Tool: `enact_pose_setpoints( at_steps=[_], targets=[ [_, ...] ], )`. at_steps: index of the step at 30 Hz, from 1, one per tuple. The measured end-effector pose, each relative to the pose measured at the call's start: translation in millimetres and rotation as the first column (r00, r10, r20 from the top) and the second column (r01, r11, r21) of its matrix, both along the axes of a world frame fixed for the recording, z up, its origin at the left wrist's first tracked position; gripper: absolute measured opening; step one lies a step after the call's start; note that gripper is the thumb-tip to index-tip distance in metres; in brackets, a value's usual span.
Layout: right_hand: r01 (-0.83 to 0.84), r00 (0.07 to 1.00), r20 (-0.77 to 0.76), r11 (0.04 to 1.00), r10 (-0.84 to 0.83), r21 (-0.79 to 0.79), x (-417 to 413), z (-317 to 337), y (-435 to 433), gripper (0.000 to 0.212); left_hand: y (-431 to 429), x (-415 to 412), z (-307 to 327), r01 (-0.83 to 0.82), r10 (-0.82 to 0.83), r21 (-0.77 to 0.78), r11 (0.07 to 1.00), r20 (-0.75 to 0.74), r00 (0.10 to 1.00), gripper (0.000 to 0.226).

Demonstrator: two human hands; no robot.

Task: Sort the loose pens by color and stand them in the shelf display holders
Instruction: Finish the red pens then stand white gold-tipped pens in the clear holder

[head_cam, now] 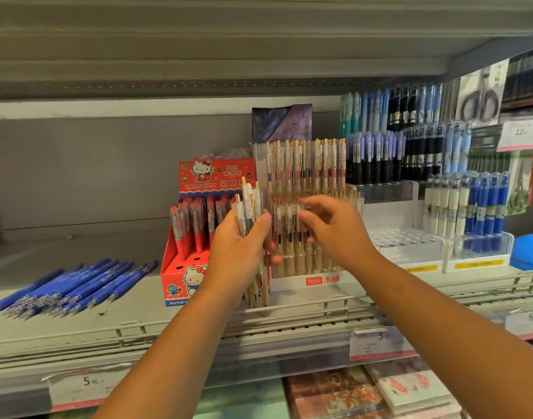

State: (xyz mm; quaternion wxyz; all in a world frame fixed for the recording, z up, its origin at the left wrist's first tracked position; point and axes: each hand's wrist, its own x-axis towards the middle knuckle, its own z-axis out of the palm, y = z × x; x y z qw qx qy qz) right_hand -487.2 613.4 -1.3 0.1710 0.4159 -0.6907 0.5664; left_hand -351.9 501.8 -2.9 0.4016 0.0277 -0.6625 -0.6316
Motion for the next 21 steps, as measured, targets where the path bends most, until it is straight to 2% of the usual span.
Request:
enact_pose_setpoints(
  at_steps=[7, 10, 12, 15, 18, 21],
  targets=[
    [0.118, 0.990, -0.081, 0.993, -0.116, 0.010, 1, 0, 5, 0.029, 1, 4, 1, 0.012, -0.013, -0.018, 1.000, -0.017, 1.000, 0.014],
    [0.141, 0.984, -0.102, 0.988, -0.147, -0.069, 7, 4, 6, 0.027, 2, 5, 2, 0.010, -0.010, -0.013, 1.000, -0.018, 1.000, 0.013],
    [0.059, 0.991, -0.112, 0.988, -0.076, -0.143, 15, 8, 8, 0.021, 3, 5, 2, 0.022, -0.022, 0.004, 1.000, -0.022, 1.000, 0.013],
    [-0.114, 0.983, -0.155, 0.990, 0.099, -0.089, 30, 12, 9, 0.022, 3, 5, 2, 0.054, -0.054, 0.010, 0.998, -0.036, 0.998, 0.016],
    [-0.280, 0.956, -0.087, 0.960, 0.280, 0.014, 41, 11, 7, 0.033, 3, 6, 3, 0.073, -0.074, -0.017, 0.997, -0.056, 0.996, 0.017],
    [-0.402, 0.915, 0.031, 0.915, 0.401, 0.025, 48, 7, 0, 0.038, 3, 7, 2, 0.041, -0.045, -0.057, 0.998, -0.069, 0.997, 0.018]
  ],
)
